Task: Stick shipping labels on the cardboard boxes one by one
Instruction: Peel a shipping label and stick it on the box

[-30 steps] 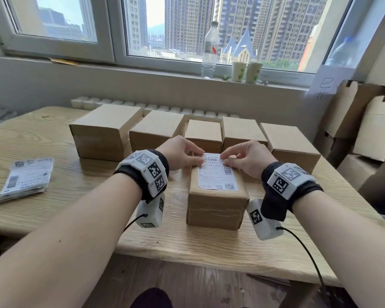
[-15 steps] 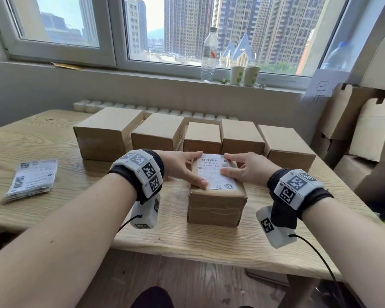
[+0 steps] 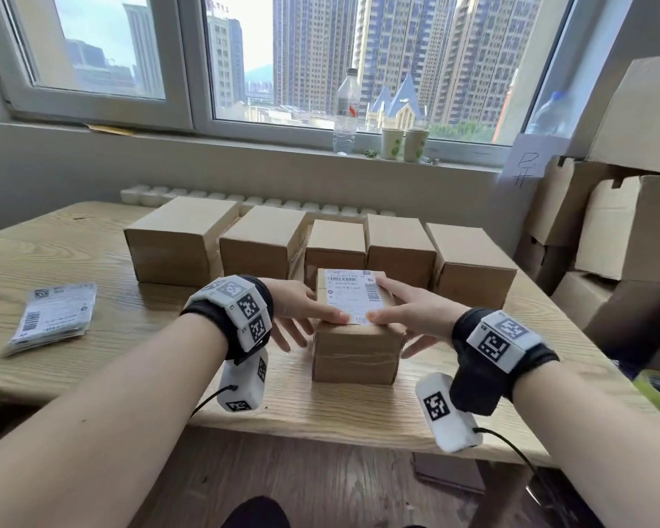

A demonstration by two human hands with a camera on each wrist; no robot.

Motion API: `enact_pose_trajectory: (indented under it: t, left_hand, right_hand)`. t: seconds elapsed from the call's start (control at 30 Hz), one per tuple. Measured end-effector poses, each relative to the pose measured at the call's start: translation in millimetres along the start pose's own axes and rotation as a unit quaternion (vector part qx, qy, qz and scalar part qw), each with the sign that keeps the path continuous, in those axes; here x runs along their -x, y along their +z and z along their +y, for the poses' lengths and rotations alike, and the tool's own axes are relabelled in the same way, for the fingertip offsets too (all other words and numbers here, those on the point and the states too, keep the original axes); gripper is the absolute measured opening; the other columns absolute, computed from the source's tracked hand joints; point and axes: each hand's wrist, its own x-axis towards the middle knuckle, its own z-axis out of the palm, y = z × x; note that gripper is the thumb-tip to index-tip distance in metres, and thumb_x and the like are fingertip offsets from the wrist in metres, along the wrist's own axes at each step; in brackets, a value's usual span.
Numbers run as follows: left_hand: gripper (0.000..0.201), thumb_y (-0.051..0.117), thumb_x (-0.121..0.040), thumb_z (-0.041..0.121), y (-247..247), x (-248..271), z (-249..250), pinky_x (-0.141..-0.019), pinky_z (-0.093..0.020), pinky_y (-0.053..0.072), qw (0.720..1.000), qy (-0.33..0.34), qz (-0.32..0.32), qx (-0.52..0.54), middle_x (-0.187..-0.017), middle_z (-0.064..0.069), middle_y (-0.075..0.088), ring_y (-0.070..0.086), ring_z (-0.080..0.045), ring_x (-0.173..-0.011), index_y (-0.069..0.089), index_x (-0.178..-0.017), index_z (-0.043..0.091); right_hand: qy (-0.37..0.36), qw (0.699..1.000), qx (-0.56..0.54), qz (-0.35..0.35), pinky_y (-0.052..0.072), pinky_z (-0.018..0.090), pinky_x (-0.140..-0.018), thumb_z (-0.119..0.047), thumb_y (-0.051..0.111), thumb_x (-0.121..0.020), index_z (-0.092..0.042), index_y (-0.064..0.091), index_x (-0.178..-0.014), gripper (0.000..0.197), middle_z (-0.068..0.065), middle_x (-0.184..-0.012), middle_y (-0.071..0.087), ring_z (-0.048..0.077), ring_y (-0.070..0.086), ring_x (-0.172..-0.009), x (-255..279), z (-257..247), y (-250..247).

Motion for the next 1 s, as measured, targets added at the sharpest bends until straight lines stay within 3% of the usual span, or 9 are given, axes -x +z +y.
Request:
enact_pose_trajectory:
  t: [0.1, 0.2, 0.3, 0.4, 0.5, 0.63, 0.73, 0.9, 1.0]
  left_hand:
    - [0.064, 0.068, -0.075, 0.053, 4, 7, 11, -0.065, -0.03, 0.057, 0.999, 0.018, -0.003, -0.033, -0.12, -0.008, 0.061, 0.067, -0.02, -0.09, 0.051, -0.127, 0.019]
    - [0.056, 0.07, -0.078, 0.045, 0, 17, 27, -0.06, -0.025, 0.056, 0.996, 0.067, 0.023, -0.047, -0.112, -0.007, 0.065, 0.067, -0.019, -0.085, 0.052, -0.126, 0.022]
    - [0.05, 0.07, -0.082, 0.031, -3, 26, 51, -0.067, -0.028, 0.058, 0.988, 0.129, 0.078, -0.037, -0.1, -0.007, 0.066, 0.066, -0.02, -0.082, 0.049, -0.125, 0.018]
    - [0.053, 0.063, -0.087, 0.031, -2, 30, 77, -0.067, -0.03, 0.059, 0.971, 0.18, 0.157, -0.008, -0.093, -0.003, 0.063, 0.066, -0.019, -0.074, 0.038, -0.132, 0.02]
    - [0.051, 0.054, -0.091, 0.037, 3, 30, 105, -0.065, -0.03, 0.06, 0.954, 0.225, 0.2, 0.003, -0.105, -0.005, 0.063, 0.068, -0.021, -0.075, 0.035, -0.136, 0.021]
    - [0.046, 0.048, -0.096, 0.033, 18, 17, 148, -0.063, -0.03, 0.059, 0.936, 0.278, 0.211, 0.037, -0.105, -0.006, 0.064, 0.067, -0.02, -0.076, 0.035, -0.139, 0.022]
    - [0.043, 0.045, -0.097, 0.029, 36, -1, 181, -0.067, -0.035, 0.06, 0.933, 0.293, 0.198, 0.063, -0.113, -0.009, 0.064, 0.068, -0.024, -0.084, 0.037, -0.138, 0.021]
    - [0.042, 0.044, -0.098, 0.028, 69, -39, 237, -0.062, -0.03, 0.058, 0.932, 0.308, 0.17, 0.086, -0.115, -0.008, 0.064, 0.068, -0.022, -0.08, 0.039, -0.139, 0.019]
    - [0.04, 0.048, -0.096, 0.031, 85, -65, 267, -0.07, -0.035, 0.059, 0.929, 0.312, 0.189, 0.065, -0.11, -0.007, 0.067, 0.068, -0.022, -0.085, 0.049, -0.132, 0.015]
  right_hand:
    - [-0.02, 0.998, -0.023, 0.05, 0.058, 0.041, -0.081, -0.021, 0.061, -0.089, -0.038, 0.018, -0.148, 0.074, -0.005, -0.121, 0.052, 0.023, 0.066, -0.098, 5, 1, 4]
    - [-0.062, 0.993, -0.036, 0.091, 0.055, 0.032, -0.084, -0.015, 0.07, -0.082, -0.032, 0.015, -0.15, 0.089, -0.003, -0.132, 0.052, 0.014, 0.058, -0.107, 15, 0, -2]
    - [-0.113, 0.979, -0.004, 0.17, 0.031, 0.016, -0.096, -0.019, 0.081, -0.07, -0.031, 0.007, -0.151, 0.11, -0.006, -0.145, 0.04, 0.002, 0.038, -0.114, 26, -6, -17]
    - [-0.146, 0.959, -0.016, 0.243, 0.028, 0.014, -0.091, -0.02, 0.081, -0.07, -0.036, 0.001, -0.15, 0.114, -0.009, -0.137, 0.043, 0.001, 0.039, -0.109, 37, -11, -33]
    - [-0.151, 0.934, -0.041, 0.32, 0.03, 0.018, -0.092, -0.023, 0.076, -0.076, -0.036, 0.005, -0.149, 0.102, -0.011, -0.123, 0.047, 0.004, 0.044, -0.111, 48, -7, -51]
    - [-0.132, 0.896, -0.079, 0.416, 0.033, 0.033, -0.102, -0.029, 0.074, -0.078, -0.036, 0.019, -0.146, 0.088, 0.002, -0.14, 0.044, 0.018, 0.041, -0.127, 54, 9, -85]
    - [-0.113, 0.875, -0.091, 0.462, 0.034, 0.027, -0.091, -0.028, 0.067, -0.085, -0.034, 0.03, -0.143, 0.069, 0.002, -0.138, 0.045, 0.016, 0.044, -0.121, 57, 30, -114]
    - [-0.098, 0.837, -0.103, 0.528, 0.038, 0.027, -0.099, -0.022, 0.057, -0.092, -0.027, 0.036, -0.142, 0.055, 0.003, -0.139, 0.048, 0.02, 0.046, -0.127, 54, 72, -163]
    - [-0.08, 0.83, -0.125, 0.537, 0.04, 0.024, -0.097, -0.019, 0.056, -0.092, -0.025, 0.038, -0.142, 0.053, 0.002, -0.137, 0.051, 0.02, 0.05, -0.123, 46, 96, -189]
